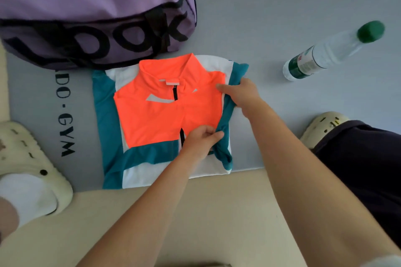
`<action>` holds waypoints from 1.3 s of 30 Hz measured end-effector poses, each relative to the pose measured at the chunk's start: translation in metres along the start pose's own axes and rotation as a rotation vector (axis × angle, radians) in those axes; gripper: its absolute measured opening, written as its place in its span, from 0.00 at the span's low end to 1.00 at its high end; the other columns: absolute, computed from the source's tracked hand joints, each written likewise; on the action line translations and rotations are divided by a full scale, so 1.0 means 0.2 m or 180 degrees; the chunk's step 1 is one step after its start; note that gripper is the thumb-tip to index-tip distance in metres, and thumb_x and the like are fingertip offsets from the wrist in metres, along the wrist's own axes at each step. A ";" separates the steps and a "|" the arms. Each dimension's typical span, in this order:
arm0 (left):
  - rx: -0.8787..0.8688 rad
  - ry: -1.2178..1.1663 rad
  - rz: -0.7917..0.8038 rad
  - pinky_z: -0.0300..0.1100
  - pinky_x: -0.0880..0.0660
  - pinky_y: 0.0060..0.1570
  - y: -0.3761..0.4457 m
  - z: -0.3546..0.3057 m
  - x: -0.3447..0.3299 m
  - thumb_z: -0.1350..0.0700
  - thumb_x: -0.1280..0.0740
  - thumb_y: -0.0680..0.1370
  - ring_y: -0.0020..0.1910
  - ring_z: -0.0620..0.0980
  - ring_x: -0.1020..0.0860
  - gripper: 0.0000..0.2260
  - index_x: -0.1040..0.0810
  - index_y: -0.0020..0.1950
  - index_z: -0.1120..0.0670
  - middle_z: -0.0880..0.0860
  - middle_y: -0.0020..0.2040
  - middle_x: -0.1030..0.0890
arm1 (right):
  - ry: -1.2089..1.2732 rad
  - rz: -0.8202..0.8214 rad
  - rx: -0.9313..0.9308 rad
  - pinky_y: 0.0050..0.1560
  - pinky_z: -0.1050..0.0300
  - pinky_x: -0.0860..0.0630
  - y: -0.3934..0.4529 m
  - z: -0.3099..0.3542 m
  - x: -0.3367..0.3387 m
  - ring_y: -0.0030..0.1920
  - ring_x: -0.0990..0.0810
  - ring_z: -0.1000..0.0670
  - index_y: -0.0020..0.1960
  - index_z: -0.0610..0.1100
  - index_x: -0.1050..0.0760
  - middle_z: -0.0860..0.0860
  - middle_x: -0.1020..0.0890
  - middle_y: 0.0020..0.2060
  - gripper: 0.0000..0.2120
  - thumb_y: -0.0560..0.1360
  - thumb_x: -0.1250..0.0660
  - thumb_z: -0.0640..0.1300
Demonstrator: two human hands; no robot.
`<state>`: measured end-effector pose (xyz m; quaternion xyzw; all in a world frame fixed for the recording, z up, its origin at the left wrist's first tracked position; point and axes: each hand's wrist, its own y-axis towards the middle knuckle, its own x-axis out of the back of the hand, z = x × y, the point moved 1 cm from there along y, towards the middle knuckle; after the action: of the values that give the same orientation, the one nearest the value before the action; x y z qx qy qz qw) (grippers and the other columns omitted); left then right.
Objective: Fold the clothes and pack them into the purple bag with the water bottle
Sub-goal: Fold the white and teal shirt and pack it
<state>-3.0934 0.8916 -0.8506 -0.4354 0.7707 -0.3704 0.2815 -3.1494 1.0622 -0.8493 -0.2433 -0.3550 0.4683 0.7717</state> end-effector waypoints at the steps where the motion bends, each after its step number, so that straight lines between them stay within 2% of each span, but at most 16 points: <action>1: 0.0060 -0.0325 0.0022 0.48 0.22 0.45 -0.03 -0.01 0.04 0.58 0.29 0.76 0.43 0.51 0.22 0.04 0.24 0.44 0.53 0.51 0.41 0.21 | 0.0086 0.0022 0.0034 0.32 0.60 0.25 -0.02 0.02 -0.03 0.32 0.22 0.53 0.39 0.46 0.26 0.52 0.22 0.33 0.09 0.69 0.25 0.43; 3: 0.0153 -0.0833 0.0055 0.42 0.25 0.42 -0.09 -0.04 0.10 0.51 0.26 0.72 0.43 0.49 0.21 0.11 0.25 0.48 0.51 0.51 0.45 0.19 | 0.0181 0.0152 0.0116 0.32 0.58 0.25 -0.07 0.07 -0.11 0.31 0.23 0.53 0.38 0.46 0.28 0.52 0.23 0.31 0.11 0.70 0.25 0.42; 5: 0.0016 -0.0340 -0.0100 0.39 0.27 0.43 -0.12 -0.07 0.15 0.42 0.24 0.66 0.46 0.45 0.20 0.21 0.25 0.52 0.49 0.47 0.48 0.18 | 0.0126 0.0300 0.0148 0.34 0.57 0.23 -0.13 0.11 -0.22 0.33 0.22 0.52 0.39 0.45 0.28 0.51 0.23 0.33 0.11 0.70 0.26 0.43; 6: -0.0090 -0.0042 -0.0260 0.38 0.29 0.41 -0.14 -0.08 0.18 0.41 0.24 0.66 0.45 0.43 0.21 0.21 0.25 0.53 0.48 0.45 0.47 0.19 | 0.0073 0.0347 0.0150 0.35 0.56 0.22 -0.17 0.14 -0.28 0.35 0.20 0.51 0.42 0.44 0.27 0.50 0.22 0.35 0.09 0.71 0.26 0.43; 9: -0.0468 0.0270 -0.0881 0.34 0.32 0.34 -0.20 -0.08 0.35 0.50 0.29 0.75 0.36 0.45 0.26 0.11 0.24 0.50 0.55 0.48 0.38 0.24 | -0.0033 0.0448 0.0206 0.36 0.53 0.18 -0.25 0.23 -0.50 0.40 0.18 0.47 0.48 0.39 0.26 0.47 0.21 0.40 0.12 0.71 0.26 0.44; 13: -0.0494 0.0075 -0.1365 0.27 0.35 0.26 -0.28 0.01 0.73 0.51 0.31 0.76 0.27 0.38 0.30 0.06 0.21 0.44 0.53 0.46 0.33 0.26 | -0.0397 0.0703 0.0366 0.41 0.47 0.16 -0.37 0.33 -0.86 0.39 0.18 0.45 0.43 0.42 0.32 0.45 0.23 0.39 0.13 0.71 0.27 0.44; 18: -0.0203 0.0403 -0.2184 0.40 0.33 0.29 -0.31 0.15 1.05 0.50 0.32 0.77 0.31 0.48 0.28 0.09 0.26 0.41 0.52 0.50 0.33 0.26 | -0.0294 0.1621 0.0297 0.36 0.53 0.17 -0.48 0.34 -1.09 0.39 0.14 0.46 0.57 0.42 0.28 0.45 0.16 0.46 0.19 0.74 0.28 0.52; 19: -0.0202 0.0533 -0.2289 0.40 0.34 0.27 -0.30 0.18 1.07 0.50 0.33 0.77 0.29 0.49 0.30 0.11 0.28 0.38 0.54 0.51 0.31 0.27 | -0.0250 0.1494 0.0343 0.34 0.55 0.18 -0.47 0.31 -1.06 0.37 0.14 0.47 0.57 0.43 0.27 0.45 0.16 0.45 0.18 0.74 0.28 0.53; 21: -0.0282 0.0705 -0.2384 0.39 0.38 0.23 -0.28 0.20 1.09 0.51 0.33 0.76 0.26 0.50 0.34 0.16 0.32 0.33 0.56 0.54 0.29 0.31 | -0.0293 0.0727 0.0508 0.30 0.57 0.21 -0.43 0.23 -0.93 0.31 0.17 0.50 0.52 0.45 0.26 0.45 0.18 0.41 0.12 0.74 0.29 0.50; 24: -0.0276 0.0733 -0.2470 0.40 0.39 0.24 -0.25 0.20 1.09 0.51 0.31 0.74 0.24 0.49 0.36 0.18 0.34 0.30 0.55 0.52 0.26 0.33 | -0.0842 -0.0216 0.0442 0.41 0.48 0.19 -0.38 0.04 -0.74 0.38 0.18 0.46 0.50 0.45 0.26 0.44 0.18 0.44 0.06 0.75 0.32 0.46; 26: -0.0265 0.0744 -0.2530 0.40 0.38 0.25 -0.23 0.20 1.10 0.51 0.31 0.74 0.24 0.50 0.34 0.18 0.34 0.29 0.54 0.51 0.26 0.33 | -0.1232 -0.0018 0.0124 0.48 0.44 0.19 -0.37 -0.07 -0.70 0.46 0.17 0.43 0.51 0.41 0.24 0.44 0.17 0.46 0.11 0.75 0.30 0.48; 29: -0.0322 0.0859 -0.2546 0.41 0.37 0.26 -0.24 0.22 1.11 0.51 0.31 0.74 0.26 0.50 0.33 0.17 0.34 0.30 0.53 0.50 0.27 0.31 | -0.1344 0.0579 -0.0232 0.38 0.54 0.21 -0.43 -0.17 -0.73 0.41 0.17 0.44 0.49 0.35 0.21 0.42 0.16 0.42 0.17 0.73 0.28 0.50; 31: -0.0275 0.0980 -0.2501 0.41 0.36 0.27 -0.25 0.23 1.12 0.52 0.31 0.74 0.29 0.51 0.30 0.14 0.31 0.32 0.53 0.50 0.29 0.29 | -0.1272 0.0719 -0.0331 0.35 0.60 0.26 -0.46 -0.21 -0.75 0.38 0.18 0.46 0.46 0.33 0.20 0.43 0.16 0.40 0.17 0.72 0.26 0.49; 34: 0.0032 0.1254 -0.2386 0.41 0.31 0.30 -0.28 0.21 1.12 0.53 0.30 0.74 0.38 0.55 0.23 0.07 0.25 0.43 0.55 0.52 0.38 0.22 | -0.1082 0.0681 -0.0181 0.34 0.60 0.29 -0.49 -0.23 -0.74 0.33 0.25 0.50 0.37 0.41 0.24 0.49 0.21 0.33 0.12 0.71 0.26 0.47; 37: 0.0024 0.1985 -0.2773 0.50 0.26 0.48 -0.30 0.16 1.06 0.56 0.27 0.70 0.54 0.60 0.25 0.21 0.29 0.60 0.58 0.58 0.57 0.25 | -0.0739 0.0580 0.0100 0.37 0.57 0.28 -0.50 -0.24 -0.69 0.36 0.24 0.50 0.43 0.42 0.26 0.50 0.22 0.38 0.11 0.75 0.30 0.49; 39: -0.0777 0.2752 -0.2969 0.51 0.31 0.58 -0.29 0.08 0.96 0.57 0.28 0.69 0.62 0.60 0.30 0.29 0.32 0.68 0.58 0.59 0.64 0.29 | -0.0648 0.0632 0.0149 0.39 0.57 0.24 -0.49 -0.26 -0.63 0.39 0.21 0.49 0.48 0.45 0.25 0.48 0.19 0.42 0.08 0.77 0.32 0.49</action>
<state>-3.1433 0.6981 -0.8336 -0.5650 0.5811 -0.5054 -0.2962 -3.0942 0.9033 -0.8530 -0.2104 -0.3946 0.5727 0.6870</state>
